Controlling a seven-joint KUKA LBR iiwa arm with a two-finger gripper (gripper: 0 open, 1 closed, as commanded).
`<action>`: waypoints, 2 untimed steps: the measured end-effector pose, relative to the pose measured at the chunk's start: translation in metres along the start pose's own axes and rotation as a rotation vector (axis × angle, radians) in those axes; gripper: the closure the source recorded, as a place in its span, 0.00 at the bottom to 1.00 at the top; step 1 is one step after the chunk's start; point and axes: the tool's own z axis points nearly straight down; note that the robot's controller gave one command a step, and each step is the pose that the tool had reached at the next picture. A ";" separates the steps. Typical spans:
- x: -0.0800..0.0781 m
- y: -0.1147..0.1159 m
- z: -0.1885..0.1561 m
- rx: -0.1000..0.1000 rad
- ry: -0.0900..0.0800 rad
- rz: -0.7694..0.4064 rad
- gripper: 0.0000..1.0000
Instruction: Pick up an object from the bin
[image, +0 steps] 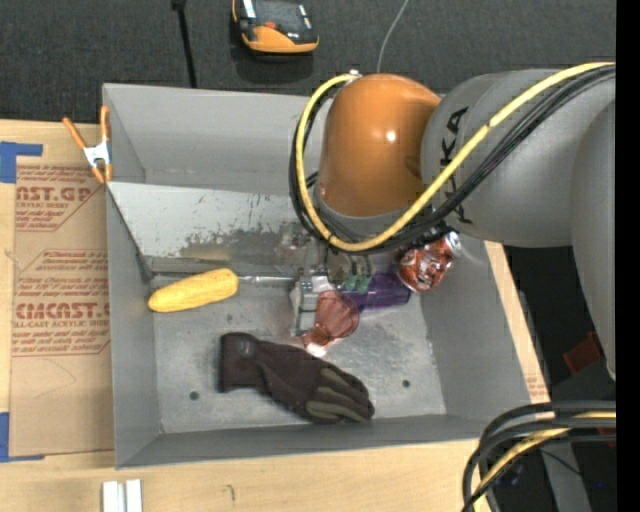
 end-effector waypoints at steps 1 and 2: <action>-0.002 -0.001 -0.005 -0.001 -0.008 0.001 0.00; 0.025 -0.003 0.041 0.001 -0.012 -0.065 0.00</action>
Offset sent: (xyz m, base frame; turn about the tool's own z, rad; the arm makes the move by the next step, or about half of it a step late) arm -0.0732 -0.0074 -0.1244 -0.1800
